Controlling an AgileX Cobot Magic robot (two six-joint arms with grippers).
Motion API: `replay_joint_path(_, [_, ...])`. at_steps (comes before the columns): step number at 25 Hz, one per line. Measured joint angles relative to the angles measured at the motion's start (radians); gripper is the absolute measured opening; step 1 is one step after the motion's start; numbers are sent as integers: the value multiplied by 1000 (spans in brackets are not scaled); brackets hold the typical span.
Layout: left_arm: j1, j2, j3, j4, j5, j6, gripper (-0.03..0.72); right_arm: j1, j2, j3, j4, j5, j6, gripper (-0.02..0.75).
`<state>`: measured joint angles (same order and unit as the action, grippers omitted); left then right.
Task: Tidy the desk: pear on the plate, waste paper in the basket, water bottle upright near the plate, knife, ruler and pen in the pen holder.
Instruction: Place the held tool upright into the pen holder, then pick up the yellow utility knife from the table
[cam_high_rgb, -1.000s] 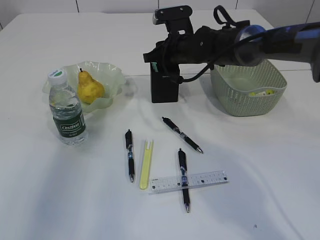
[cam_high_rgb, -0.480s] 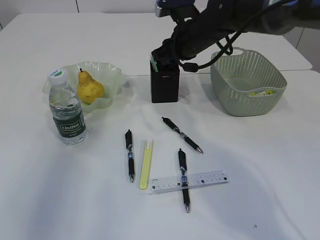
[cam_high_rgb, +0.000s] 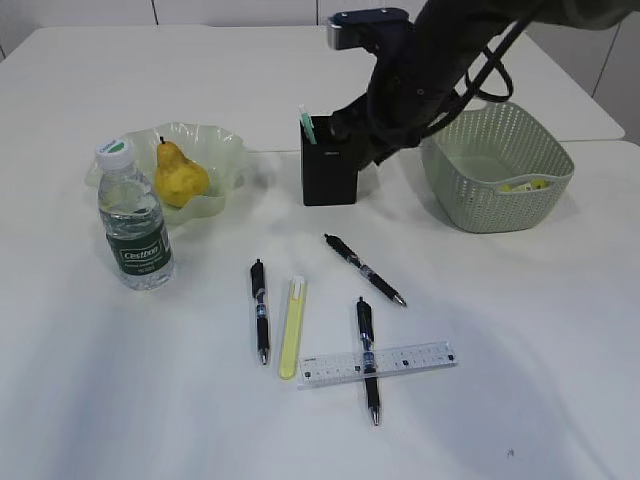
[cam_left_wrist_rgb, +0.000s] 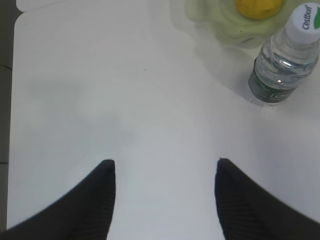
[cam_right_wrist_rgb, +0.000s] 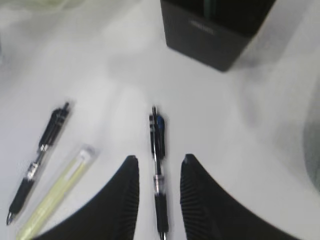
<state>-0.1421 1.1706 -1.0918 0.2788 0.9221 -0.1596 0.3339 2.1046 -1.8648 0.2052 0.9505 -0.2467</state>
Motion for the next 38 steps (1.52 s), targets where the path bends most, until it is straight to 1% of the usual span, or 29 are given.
replay_joint_path(5, [0, 0, 0, 0, 0, 0, 442, 0, -5, 0, -161, 239, 194, 246])
replay_joint_path(7, [0, 0, 0, 0, 0, 0, 442, 0, -5, 0, -211, 265, 247, 246])
replay_joint_path(9, [0, 0, 0, 0, 0, 0, 442, 0, -5, 0, -217, 271, 278, 246])
replay_joint_path(10, [0, 0, 0, 0, 0, 0, 442, 0, -5, 0, -205, 271, 288, 246])
replay_joint_path(12, [0, 0, 0, -4, 7, 0, 442, 0, -5, 0, -146, 271, 292, 246])
replay_joint_path(15, [0, 0, 0, -8, 38, 0, 442, 0, -5, 0, -22, 272, 299, 246])
replay_joint_path(17, [0, 0, 0, -9, 54, 0, 442, 4, -5, 0, 23, 272, 319, 246])
replay_joint_path(20, [0, 0, 0, -13, 65, 0, 442, 28, -5, 13, 34, 272, 352, 246])
replay_joint_path(25, [0, 0, 0, -21, 92, 0, 442, 107, -5, 114, 64, 272, 388, 246])
replay_joint_path(28, [0, 0, 0, -24, 113, 0, 442, 138, -5, 154, 71, 272, 411, 244])
replay_joint_path(34, [0, 0, 0, -32, 134, 0, 442, 141, -5, 159, 133, 263, 514, 247])
replay_joint_path(38, [0, 0, 0, -38, 152, 0, 442, 141, -5, 159, 141, 224, 595, 269])
